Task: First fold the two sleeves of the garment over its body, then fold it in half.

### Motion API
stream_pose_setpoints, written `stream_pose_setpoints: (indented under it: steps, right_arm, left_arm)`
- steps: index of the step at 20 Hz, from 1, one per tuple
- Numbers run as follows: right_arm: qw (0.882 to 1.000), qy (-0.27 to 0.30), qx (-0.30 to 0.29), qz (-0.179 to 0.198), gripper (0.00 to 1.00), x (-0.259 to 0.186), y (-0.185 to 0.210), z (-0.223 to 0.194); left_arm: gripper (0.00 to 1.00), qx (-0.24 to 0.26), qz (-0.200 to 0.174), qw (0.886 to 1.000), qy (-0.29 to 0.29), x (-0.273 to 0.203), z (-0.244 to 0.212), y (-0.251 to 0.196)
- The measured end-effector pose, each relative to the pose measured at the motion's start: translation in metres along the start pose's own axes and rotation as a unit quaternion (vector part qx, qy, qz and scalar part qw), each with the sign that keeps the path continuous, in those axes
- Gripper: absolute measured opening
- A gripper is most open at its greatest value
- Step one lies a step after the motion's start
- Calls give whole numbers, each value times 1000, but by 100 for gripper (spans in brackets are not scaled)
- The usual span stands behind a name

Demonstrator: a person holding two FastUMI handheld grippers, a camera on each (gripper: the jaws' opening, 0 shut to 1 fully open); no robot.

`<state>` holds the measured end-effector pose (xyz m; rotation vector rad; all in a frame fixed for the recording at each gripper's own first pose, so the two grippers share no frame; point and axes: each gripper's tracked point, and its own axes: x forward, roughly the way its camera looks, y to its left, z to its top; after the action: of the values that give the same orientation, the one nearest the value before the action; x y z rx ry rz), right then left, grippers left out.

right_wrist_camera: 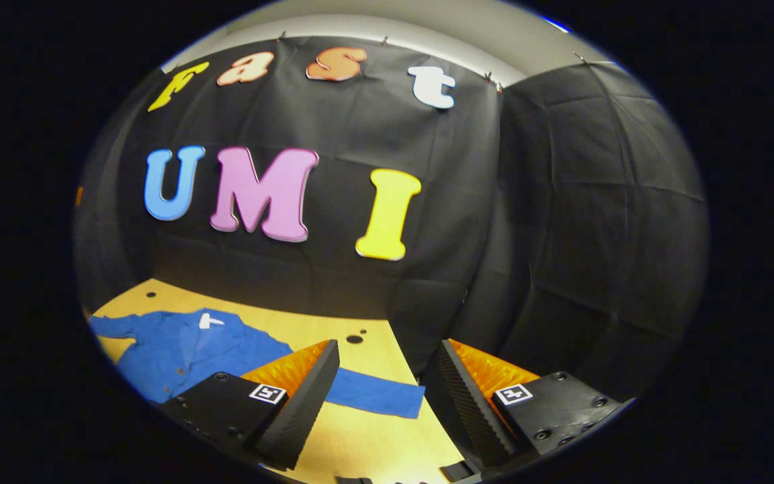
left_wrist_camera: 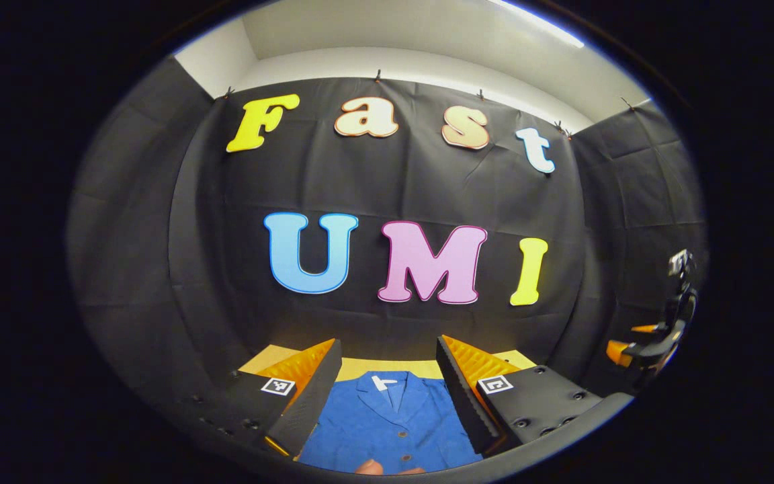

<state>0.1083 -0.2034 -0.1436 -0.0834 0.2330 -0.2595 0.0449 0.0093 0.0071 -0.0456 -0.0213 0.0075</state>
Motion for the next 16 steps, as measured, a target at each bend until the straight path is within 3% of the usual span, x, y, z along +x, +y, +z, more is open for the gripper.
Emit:
stream_pose_setpoints:
  steps: [3,7,12,16]
  right_arm:
    - [998,57,25,11,96,48,-11,-50]
    - [990,131,49,9,96,106,-29,-118]
    - [962,251,109,2,98,152,-43,-212]
    - [941,317,118,0,98,174,-45,-257]
  left_arm:
    - [81,5,29,1000,-2,15,6,-7]
    - [80,9,35,999,-2,38,12,-37]
    - [81,15,62,998,21,62,4,-56]
    - [81,8,81,996,37,73,-3,-61]
